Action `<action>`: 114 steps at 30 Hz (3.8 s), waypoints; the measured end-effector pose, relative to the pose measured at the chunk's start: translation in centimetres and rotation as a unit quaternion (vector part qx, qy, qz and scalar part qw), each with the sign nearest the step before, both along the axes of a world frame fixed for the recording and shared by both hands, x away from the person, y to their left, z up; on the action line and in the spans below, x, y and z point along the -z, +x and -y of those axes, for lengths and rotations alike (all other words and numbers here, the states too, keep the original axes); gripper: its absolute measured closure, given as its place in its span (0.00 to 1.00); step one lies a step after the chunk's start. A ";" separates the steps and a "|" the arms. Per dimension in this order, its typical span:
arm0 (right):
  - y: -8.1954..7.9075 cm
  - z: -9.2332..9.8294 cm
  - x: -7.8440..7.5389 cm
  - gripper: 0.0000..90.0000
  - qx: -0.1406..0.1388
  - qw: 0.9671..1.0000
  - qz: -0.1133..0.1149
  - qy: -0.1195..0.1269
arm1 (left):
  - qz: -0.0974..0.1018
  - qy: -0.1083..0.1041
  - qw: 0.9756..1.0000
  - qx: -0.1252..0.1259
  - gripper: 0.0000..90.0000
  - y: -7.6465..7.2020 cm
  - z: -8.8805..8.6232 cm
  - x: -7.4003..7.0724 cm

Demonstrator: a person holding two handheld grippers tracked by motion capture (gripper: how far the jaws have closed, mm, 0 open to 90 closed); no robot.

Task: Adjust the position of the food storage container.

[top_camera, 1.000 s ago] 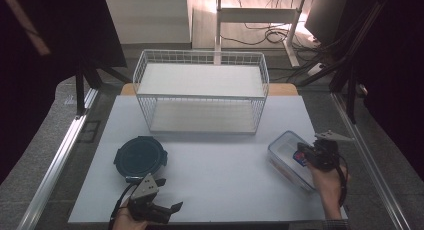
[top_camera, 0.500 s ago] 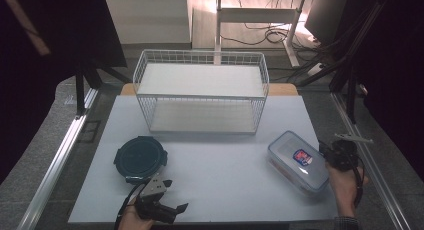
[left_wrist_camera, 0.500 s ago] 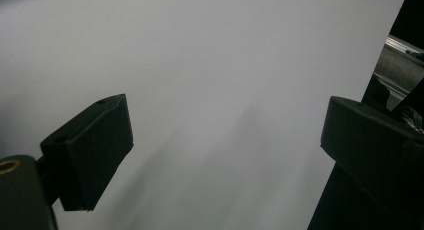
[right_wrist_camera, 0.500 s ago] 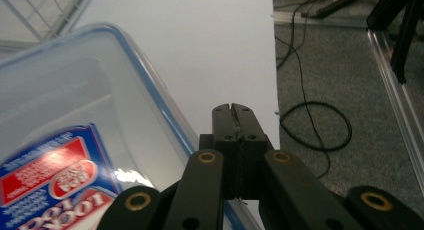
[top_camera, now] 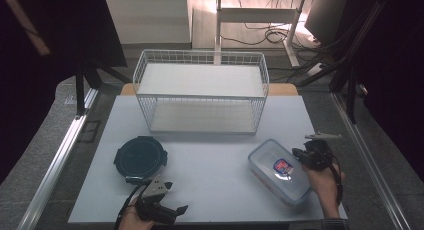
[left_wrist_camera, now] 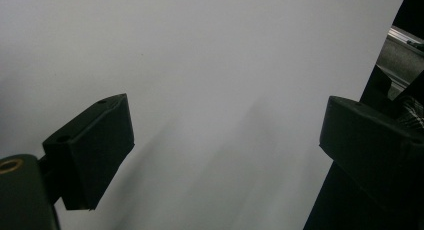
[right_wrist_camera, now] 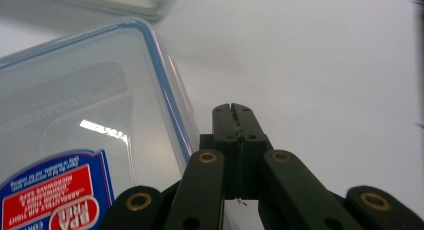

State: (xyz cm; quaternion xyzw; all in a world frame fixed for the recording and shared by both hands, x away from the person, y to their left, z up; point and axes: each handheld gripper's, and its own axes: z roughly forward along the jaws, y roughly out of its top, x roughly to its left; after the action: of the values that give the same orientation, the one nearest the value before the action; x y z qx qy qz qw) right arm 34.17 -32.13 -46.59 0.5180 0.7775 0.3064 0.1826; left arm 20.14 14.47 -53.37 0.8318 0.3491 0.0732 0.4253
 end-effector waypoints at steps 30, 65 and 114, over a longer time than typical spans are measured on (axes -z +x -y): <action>-12.1 2.1 1.2 1.00 0.012 1.000 -0.019 0.021 | 0.000 -0.011 1.000 0.003 0.08 -0.3 -0.3 -0.4; -1.3 -7.2 2.4 0.99 -0.072 0.997 -0.021 0.035 | 0.006 0.030 0.986 -0.165 1.00 6.2 -0.6 -2.9; -3.8 -8.8 1.3 0.73 -0.130 0.991 0.036 0.022 | 0.026 -0.006 0.993 -0.111 0.29 3.6 -4.8 -2.6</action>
State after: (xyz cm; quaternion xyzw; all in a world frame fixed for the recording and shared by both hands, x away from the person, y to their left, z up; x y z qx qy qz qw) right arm 30.33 -23.31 -47.91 0.4052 0.8242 0.3629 0.1578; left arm 23.79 19.23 -50.76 0.7830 0.4286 0.1399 0.4285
